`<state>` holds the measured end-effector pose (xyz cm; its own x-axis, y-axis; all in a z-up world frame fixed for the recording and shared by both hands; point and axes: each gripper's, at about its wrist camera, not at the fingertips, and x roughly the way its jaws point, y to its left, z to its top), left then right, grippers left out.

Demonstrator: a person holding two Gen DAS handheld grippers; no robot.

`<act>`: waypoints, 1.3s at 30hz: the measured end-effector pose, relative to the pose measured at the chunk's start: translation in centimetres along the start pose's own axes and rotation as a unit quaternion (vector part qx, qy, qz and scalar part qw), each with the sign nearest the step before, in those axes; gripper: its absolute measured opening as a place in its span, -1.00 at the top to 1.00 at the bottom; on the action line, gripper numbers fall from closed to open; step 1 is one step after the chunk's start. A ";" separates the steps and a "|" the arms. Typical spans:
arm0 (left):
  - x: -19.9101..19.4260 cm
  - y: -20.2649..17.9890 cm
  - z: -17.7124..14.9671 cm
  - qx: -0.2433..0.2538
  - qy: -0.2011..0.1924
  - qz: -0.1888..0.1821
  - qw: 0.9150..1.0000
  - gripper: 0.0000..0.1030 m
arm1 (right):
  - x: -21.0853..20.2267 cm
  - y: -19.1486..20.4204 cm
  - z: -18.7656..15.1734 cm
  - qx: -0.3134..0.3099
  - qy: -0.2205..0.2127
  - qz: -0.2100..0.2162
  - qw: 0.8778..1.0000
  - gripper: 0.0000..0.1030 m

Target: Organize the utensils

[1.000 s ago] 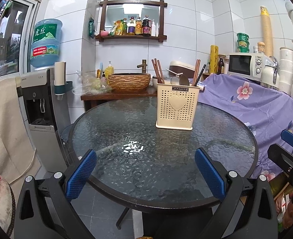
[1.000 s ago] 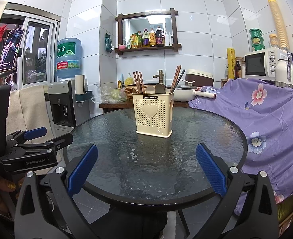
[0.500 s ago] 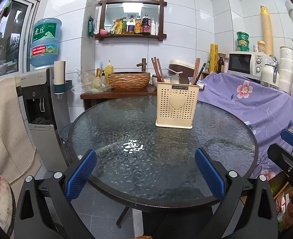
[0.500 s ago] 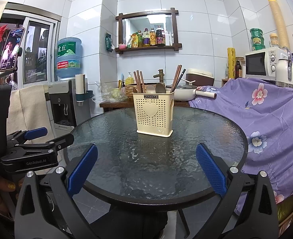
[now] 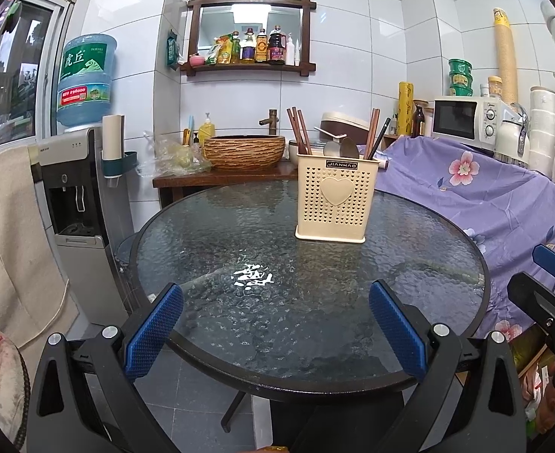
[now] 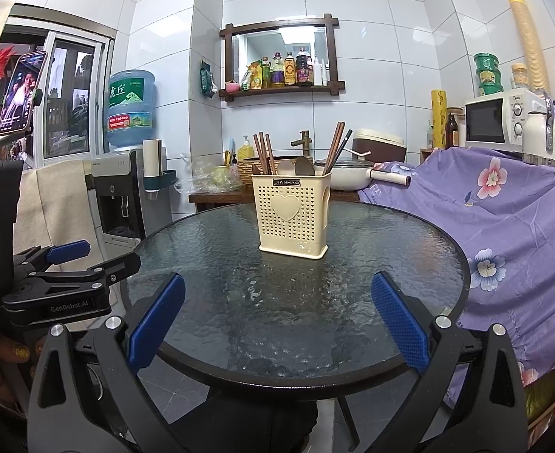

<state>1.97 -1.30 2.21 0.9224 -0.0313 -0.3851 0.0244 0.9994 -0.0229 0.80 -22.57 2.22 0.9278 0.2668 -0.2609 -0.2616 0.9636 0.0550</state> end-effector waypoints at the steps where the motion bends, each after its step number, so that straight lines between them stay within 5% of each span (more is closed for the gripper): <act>1: 0.0 0.0 0.0 0.000 0.000 0.000 1.000 -0.88 | 0.0 0.0 0.0 0.000 0.000 0.000 1.000 -0.89; 39: -0.1 0.0 -0.3 0.002 -0.001 0.010 1.000 -0.88 | 0.2 0.2 -0.1 0.000 0.002 0.003 1.000 -0.89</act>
